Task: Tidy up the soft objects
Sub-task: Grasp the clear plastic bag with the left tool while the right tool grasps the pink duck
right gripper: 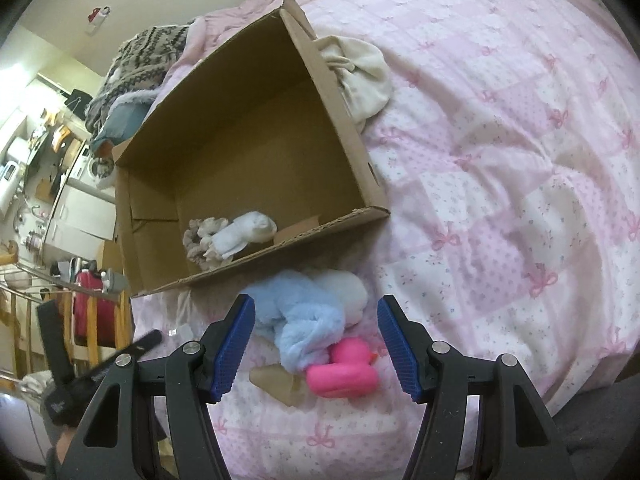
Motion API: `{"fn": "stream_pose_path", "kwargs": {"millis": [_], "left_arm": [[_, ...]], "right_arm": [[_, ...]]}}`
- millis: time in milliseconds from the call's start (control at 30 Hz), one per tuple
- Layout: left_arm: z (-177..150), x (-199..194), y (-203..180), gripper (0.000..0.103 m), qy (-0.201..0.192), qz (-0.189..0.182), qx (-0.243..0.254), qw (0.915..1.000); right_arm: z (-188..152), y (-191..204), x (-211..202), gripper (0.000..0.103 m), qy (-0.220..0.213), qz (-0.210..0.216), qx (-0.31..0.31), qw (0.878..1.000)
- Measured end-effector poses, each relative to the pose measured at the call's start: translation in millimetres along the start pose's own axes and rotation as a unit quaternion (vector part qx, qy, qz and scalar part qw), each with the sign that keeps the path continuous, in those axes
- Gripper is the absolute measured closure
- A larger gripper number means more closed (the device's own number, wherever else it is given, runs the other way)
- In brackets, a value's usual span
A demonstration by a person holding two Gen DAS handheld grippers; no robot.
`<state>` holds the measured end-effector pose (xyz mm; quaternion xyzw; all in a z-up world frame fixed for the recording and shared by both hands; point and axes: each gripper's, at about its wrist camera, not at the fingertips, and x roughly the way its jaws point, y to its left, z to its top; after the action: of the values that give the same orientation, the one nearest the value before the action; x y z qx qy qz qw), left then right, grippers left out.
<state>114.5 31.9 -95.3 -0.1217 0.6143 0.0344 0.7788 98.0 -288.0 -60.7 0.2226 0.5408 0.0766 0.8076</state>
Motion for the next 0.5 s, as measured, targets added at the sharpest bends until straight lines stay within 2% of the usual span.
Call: {"fn": "stream_pose_path", "kwargs": {"millis": [233, 367, 500], "left_arm": [[3.3, 32.0, -12.0, 0.039, 0.024, 0.033, -0.003, 0.9992], [0.8, 36.9, -16.0, 0.04, 0.025, 0.038, 0.006, 0.9989], [-0.2, 38.7, -19.2, 0.05, 0.028, 0.032, 0.01, 0.9991]], "right_arm": [[-0.2, -7.9, 4.6, 0.036, 0.016, -0.004, 0.016, 1.0], [-10.5, -9.7, 28.0, 0.036, 0.083, -0.024, 0.008, 0.996], [-21.6, 3.9, 48.8, 0.036, 0.131, -0.048, -0.035, 0.99]]}}
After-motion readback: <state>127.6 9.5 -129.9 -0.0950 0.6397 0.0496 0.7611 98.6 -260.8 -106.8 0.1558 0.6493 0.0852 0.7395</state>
